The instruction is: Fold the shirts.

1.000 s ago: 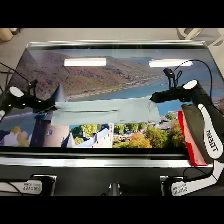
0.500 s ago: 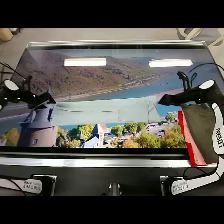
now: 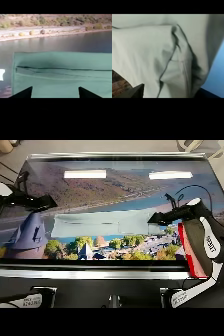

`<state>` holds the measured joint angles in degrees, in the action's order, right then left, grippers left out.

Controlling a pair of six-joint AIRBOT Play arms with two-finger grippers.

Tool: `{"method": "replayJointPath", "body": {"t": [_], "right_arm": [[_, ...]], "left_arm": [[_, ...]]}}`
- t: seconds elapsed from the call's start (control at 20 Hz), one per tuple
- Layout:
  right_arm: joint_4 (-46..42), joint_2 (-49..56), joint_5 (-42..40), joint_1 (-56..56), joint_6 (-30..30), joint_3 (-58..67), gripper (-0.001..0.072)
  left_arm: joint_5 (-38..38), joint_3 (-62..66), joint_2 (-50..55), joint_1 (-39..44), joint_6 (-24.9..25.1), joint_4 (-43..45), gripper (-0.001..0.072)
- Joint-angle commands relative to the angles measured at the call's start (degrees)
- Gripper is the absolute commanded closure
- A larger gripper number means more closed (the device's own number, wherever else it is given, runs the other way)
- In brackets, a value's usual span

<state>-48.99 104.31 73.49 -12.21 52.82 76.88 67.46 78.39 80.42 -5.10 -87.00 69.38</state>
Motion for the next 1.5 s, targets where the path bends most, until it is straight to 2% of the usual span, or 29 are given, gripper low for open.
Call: {"method": "replayJointPath", "body": {"t": [0.0,0.05,0.1,0.15,0.2,0.25,0.45,0.55,0.75,0.85,1.0,1.1,1.2,1.35,1.45], "right_arm": [[1.0,1.0,-5.6,4.1,2.6,-0.1,0.0448],[2.4,0.4,-5.3,4.3,2.7,0.3,0.0671],[4.7,-1.1,-4.8,4.3,1.8,0.5,0.0697],[5.6,-3.2,-5.0,4.3,0.9,0.8,0.0697],[5.7,-6.0,-4.9,4.3,0.4,1.1,0.0697],[5.7,-9.2,-4.9,4.3,0.4,1.1,0.0697],[5.7,-21.0,0.6,4.3,1.0,1.1,0.0698],[5.7,-25.8,4.7,4.3,2.6,1.1,0.0698],[5.7,-33.7,9.8,4.3,5.4,1.1,0.0698],[6.0,-37.1,10.5,4.3,6.1,1.1,0.0698],[5.9,-40.1,6.4,4.3,6.1,1.1,0.0698],[6.2,-39.8,4.4,4.3,6.1,1.1,0.0698],[7.3,-39.0,3.6,4.5,6.0,1.1,0.0698],[8.8,-36.6,1.0,9.8,4.3,1.1,0.0699],[9.5,-33.7,-4.4,16.4,3.9,1.1,0.0698]], "left_arm": [[-2.2,-0.2,-0.3,6.7,0.0,0.0,0.0003],[-3.6,-0.5,0.3,9.2,0.0,0.0,0.0005],[-4.7,-0.5,1.2,11.6,0.0,0.0,0.0017],[-5.7,-0.7,2.6,14.4,0.0,-0.4,0.0235],[-6.7,-0.7,4.3,17.0,0.0,-1.1,0.0544],[-8.5,-0.7,6.6,20.0,0.0,-2.5,0.0675],[-18.2,-0.7,16.7,29.4,0.0,-15.9,0.0681],[-22.3,-0.6,20.7,32.1,0.0,-24.6,0.0681],[-27.7,-0.6,25.5,36.0,0.0,-35.6,0.0682],[-29.9,-0.6,26.9,38.4,3.5,-44.1,0.0682],[-30.3,-0.5,28.7,43.4,9.9,-55.5,0.0682],[-29.9,-0.6,29.0,44.5,10.6,-54.9,0.0682],[-29.4,-0.6,27.2,41.6,10.5,-50.6,0.0684],[-28.3,-0.6,19.1,32.8,6.0,-36.6,0.0684],[-26.3,-0.6,11.5,25.2,2.4,-25.9,0.0684]]}}
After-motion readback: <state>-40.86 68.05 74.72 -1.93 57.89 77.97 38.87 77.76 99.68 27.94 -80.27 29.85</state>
